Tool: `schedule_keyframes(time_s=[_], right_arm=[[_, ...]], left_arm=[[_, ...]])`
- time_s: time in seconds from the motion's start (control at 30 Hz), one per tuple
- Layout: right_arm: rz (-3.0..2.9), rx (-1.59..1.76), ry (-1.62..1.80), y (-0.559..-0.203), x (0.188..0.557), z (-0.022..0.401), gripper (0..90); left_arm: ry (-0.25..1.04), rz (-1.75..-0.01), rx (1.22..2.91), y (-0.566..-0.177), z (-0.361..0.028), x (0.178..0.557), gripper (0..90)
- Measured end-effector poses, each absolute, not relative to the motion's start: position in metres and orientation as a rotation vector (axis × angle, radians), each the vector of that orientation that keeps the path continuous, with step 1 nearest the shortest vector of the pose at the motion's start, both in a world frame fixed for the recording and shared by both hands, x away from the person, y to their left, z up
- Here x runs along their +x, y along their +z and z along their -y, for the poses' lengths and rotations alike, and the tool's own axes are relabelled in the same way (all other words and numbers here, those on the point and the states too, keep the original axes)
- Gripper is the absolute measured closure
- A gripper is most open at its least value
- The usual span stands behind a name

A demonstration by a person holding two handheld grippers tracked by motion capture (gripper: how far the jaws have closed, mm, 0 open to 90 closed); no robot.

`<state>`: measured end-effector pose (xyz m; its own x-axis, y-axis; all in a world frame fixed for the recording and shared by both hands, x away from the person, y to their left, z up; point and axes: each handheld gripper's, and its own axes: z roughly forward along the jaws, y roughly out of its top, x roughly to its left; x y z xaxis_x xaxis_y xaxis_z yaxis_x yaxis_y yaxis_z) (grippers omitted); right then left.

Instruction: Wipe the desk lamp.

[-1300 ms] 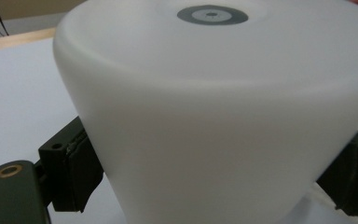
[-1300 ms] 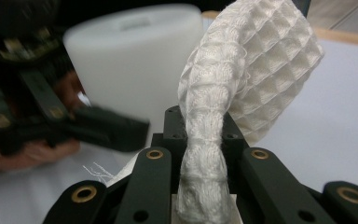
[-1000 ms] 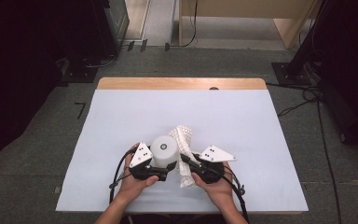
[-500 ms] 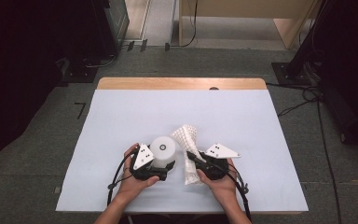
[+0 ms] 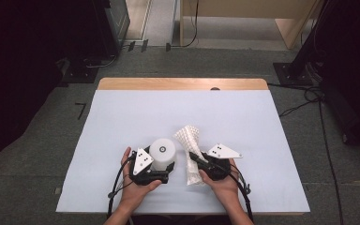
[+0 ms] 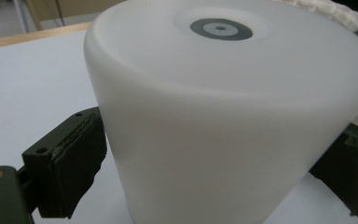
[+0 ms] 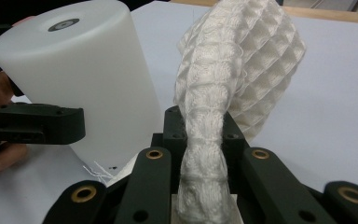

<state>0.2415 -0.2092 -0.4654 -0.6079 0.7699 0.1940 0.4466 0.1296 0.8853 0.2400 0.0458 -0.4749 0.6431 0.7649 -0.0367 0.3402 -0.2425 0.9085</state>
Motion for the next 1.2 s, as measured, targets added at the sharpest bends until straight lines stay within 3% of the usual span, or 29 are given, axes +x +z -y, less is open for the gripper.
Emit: schedule_keyframes(time_s=[0.3,0.7,1.2], right_arm=[[-2.124,1.181,1.456,-0.470,0.241,0.204,78.8],[-2.178,1.124,1.468,-0.473,0.234,0.185,78.9],[-2.080,1.032,1.556,-0.435,0.221,0.190,79.0]], left_arm=[[0.559,-0.931,1.871,-0.478,-0.035,0.240,8.0],[0.389,-0.768,1.776,-0.457,-0.065,0.254,8.6],[0.403,-0.700,1.881,-0.466,-0.047,0.251,8.6]])
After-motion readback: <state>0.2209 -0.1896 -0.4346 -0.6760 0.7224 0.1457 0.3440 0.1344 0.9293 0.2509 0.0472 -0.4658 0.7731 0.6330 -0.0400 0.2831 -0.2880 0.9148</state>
